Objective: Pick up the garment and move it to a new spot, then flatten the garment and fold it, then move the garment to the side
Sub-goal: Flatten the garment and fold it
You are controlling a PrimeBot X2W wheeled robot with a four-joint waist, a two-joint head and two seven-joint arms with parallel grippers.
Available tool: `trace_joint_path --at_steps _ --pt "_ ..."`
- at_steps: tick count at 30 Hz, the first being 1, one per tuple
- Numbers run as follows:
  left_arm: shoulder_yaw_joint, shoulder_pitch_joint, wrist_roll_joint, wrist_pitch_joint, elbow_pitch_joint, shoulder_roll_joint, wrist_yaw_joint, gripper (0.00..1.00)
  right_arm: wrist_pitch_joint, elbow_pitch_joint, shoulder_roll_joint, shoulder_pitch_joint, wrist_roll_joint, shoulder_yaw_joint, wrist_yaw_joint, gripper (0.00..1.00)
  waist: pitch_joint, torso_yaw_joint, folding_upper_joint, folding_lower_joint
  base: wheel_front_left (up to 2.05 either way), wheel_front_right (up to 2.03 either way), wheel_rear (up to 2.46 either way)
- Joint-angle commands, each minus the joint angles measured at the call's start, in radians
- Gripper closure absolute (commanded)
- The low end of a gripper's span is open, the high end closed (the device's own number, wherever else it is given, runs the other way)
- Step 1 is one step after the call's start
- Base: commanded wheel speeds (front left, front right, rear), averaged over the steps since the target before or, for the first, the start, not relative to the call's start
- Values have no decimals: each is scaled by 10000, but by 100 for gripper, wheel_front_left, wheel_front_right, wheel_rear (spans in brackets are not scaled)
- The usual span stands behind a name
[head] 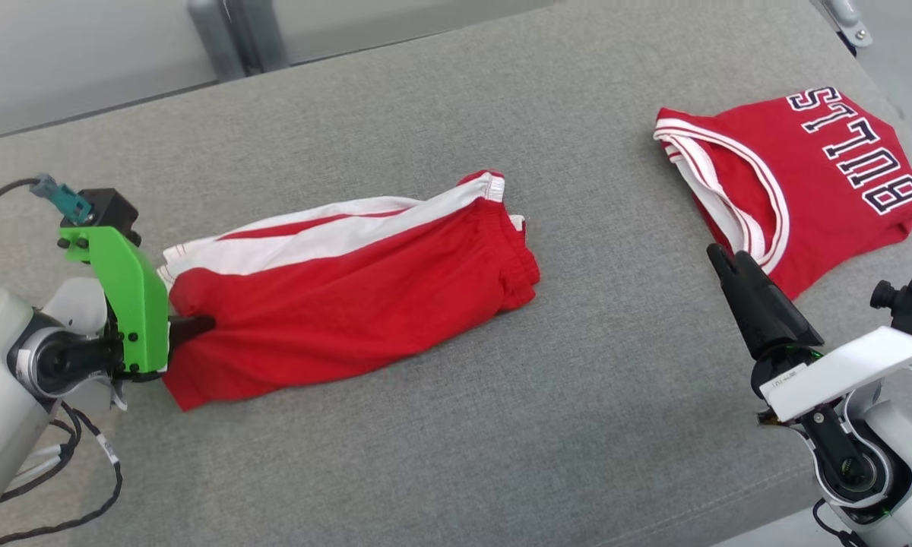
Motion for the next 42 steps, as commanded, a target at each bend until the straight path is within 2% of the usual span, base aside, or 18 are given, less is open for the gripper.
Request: trace_joint_path --at_steps 1,7,8,9,10,16,20,24,28,34,36,41,42 --pt "-16 300 -84 -18 -82 52 98 100 -15 35 -61 170 98 87 6 0 -494 497 -1 0 0 0 0" --pt "-73 803 -99 -224 -339 214 466 100 -16 100 -278 153 355 268 6 0 -652 727 -1 0 0 0 0" --pt "-74 849 -97 -259 -339 212 503 83 -17 112 -302 149 362 278 6 0 -661 746 -1 0 0 0 0" --pt "-89 925 -59 -357 -318 203 533 24 -17 130 -332 147 366 294 6 0 -678 770 -1 0 0 0 0" --pt "-100 980 -43 -387 -284 183 548 0 -17 141 -351 144 381 317 6 0 -697 789 -1 0 0 0 0" --pt "3 1016 154 -955 -103 121 460 0 -19 233 -430 169 269 322 6 0 -984 1022 -1 0 0 0 0" --pt "-56 735 783 -1542 -255 473 422 0 -20 358 -267 304 -206 -75 6 0 -1217 1289 -1 0 0 0 0" --pt "115 576 1741 -2925 -678 891 745 0 -21 472 -35 391 -1182 -654 6 0 -1417 1595 -1 0 0 0 0" --pt "436 892 2596 -4859 -1425 1265 1533 0 -22 598 511 544 -2823 -1662 6 0 -1604 1901 -1 0 0 0 0" --pt "1200 2039 3239 -7978 -3061 1541 3115 0 -22 525 1564 985 -5100 -3102 6 0 -1843 2403 -1 0 0 0 0" --pt "1380 2750 3388 -8917 -3567 1570 3767 0 -22 518 1810 1134 -6060 -3459 6 0 -1897 2506 -1 0 0 0 0" --pt "2112 4154 3711 -9538 -4620 1240 4921 0 -22 451 2445 1452 -7605 -4192 6 0 -1966 2648 -1 0 0 0 0" --pt "2430 4505 3824 -9567 -4880 1001 5121 0 -22 437 2637 1551 -7882 -4367 6 0 -1965 2690 -1 0 0 0 0"
